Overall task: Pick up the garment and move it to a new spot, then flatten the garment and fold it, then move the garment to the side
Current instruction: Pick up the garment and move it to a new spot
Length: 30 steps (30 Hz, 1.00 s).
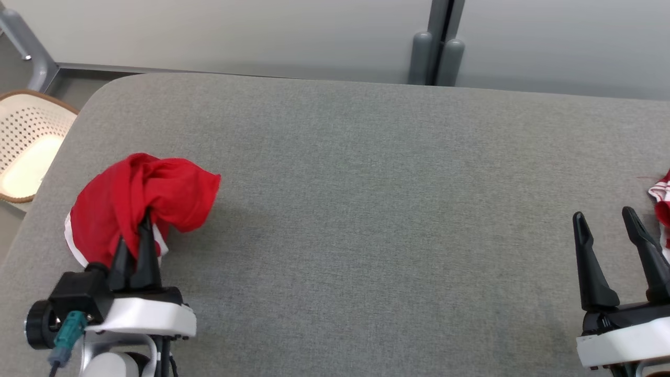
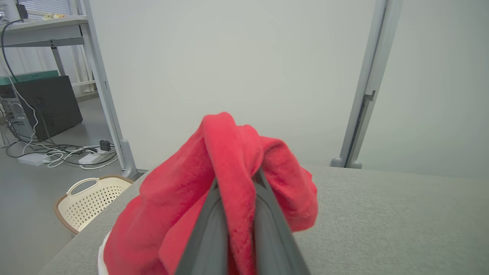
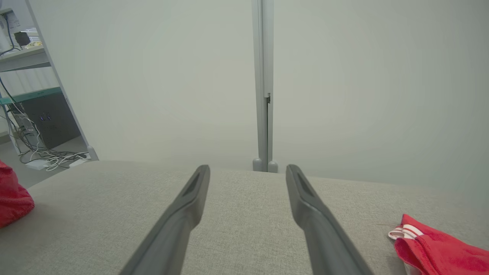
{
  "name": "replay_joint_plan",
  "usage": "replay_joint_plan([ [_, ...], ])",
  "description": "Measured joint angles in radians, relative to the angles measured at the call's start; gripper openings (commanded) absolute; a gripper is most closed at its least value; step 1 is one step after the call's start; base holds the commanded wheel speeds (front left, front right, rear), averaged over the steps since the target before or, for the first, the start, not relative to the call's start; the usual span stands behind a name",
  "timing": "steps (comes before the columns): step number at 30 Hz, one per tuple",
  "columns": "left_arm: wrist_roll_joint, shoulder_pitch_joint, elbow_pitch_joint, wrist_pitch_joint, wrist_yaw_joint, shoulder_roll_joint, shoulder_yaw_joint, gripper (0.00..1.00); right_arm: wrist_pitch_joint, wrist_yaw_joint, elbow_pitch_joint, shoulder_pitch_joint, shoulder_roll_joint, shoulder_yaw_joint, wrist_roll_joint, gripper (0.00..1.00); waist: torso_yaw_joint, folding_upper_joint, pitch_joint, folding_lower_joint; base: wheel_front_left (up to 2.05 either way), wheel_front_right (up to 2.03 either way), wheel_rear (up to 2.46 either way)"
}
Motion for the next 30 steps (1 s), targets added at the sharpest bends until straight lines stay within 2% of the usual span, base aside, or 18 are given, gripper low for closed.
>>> replay_joint_plan([
  [7, -0.006, 0.052, -0.091, 0.061, -0.013, -0.014, -0.112, 0.0, 0.001, 0.0, -0.005, 0.007, 0.012, 0.018, 0.002, 1.0, -0.071, 0.0, -0.015, 0.0, 0.0, 0.0, 0.0],
  [11, -0.005, 0.029, -0.099, 0.086, -0.05, -0.019, -0.203, 0.0, -0.001, 0.0, -0.008, -0.005, 0.019, 0.025, 0.008, 1.0, -0.133, 0.0, -0.002, 0.0, 0.0, 0.0, 0.0],
  [14, -0.014, -0.018, -0.081, 0.094, -0.081, -0.021, -0.268, 0.0, -0.01, 0.0, -0.005, -0.022, 0.026, 0.028, 0.009, 1.0, -0.189, 0.0, 0.017, 0.0, 0.0, 0.0, 0.0],
  [25, -0.038, -0.178, 0.029, 0.12, -0.117, -0.025, -0.453, 0.0, -0.108, 0.0, 0.081, -0.087, 0.064, 0.049, 0.034, 1.0, -0.45, 0.0, 0.136, 0.0, 0.0, 0.0, 0.0],
  [30, -0.039, -0.211, 0.104, 0.141, -0.133, -0.027, -0.553, 0.0, -0.147, 0.0, 0.124, -0.099, 0.077, 0.054, 0.053, 1.0, -0.528, 0.0, 0.212, 0.0, 0.0, 0.0, 0.0],
])
